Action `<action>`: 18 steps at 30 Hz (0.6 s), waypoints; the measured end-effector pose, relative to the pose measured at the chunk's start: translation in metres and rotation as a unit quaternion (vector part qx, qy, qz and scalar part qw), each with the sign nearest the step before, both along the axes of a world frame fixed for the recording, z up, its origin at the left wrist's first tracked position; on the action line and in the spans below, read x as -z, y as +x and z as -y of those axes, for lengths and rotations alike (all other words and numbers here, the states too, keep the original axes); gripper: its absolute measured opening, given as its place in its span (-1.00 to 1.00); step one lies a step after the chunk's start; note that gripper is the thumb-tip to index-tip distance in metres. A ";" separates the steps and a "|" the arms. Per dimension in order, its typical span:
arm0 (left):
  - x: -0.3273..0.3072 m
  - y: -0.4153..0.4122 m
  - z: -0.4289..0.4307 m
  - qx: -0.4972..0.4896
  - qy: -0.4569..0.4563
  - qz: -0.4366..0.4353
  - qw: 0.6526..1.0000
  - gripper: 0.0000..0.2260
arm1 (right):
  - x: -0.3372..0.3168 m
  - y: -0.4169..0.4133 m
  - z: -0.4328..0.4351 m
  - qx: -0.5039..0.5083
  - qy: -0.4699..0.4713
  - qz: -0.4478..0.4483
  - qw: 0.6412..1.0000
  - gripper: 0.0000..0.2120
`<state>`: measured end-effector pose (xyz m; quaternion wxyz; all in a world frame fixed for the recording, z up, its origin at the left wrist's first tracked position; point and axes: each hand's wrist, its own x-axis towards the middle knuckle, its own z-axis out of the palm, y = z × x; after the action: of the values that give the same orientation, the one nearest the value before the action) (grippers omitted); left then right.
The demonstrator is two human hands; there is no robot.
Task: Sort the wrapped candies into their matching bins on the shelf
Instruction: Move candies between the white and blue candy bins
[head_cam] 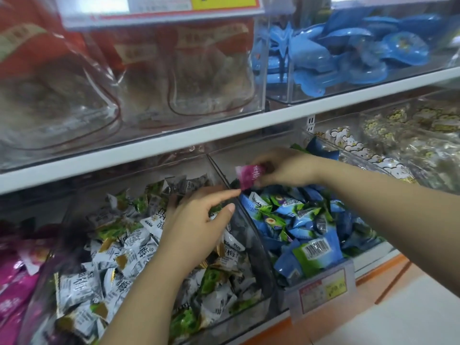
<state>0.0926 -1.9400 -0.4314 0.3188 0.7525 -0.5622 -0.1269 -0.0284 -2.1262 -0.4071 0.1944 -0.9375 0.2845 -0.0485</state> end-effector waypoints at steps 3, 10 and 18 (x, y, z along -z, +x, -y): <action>-0.002 -0.004 -0.002 -0.005 -0.003 0.015 1.000 -0.76 | -0.002 -0.026 -0.001 0.035 -0.046 0.018 0.998 -0.61; -0.005 -0.011 0.001 -0.043 -0.139 0.023 0.989 -0.72 | -0.028 -0.050 -0.048 -0.006 0.032 0.213 0.976 -0.61; -0.012 -0.014 0.001 -0.013 -0.190 -0.202 0.961 -0.91 | -0.024 -0.034 -0.064 -0.060 0.153 0.217 0.962 -0.62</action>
<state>0.0783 -1.9407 -0.4199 0.5643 0.6439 -0.4903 -0.1632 -0.0622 -2.0627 -0.3826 0.3948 -0.8790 0.1824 -0.1953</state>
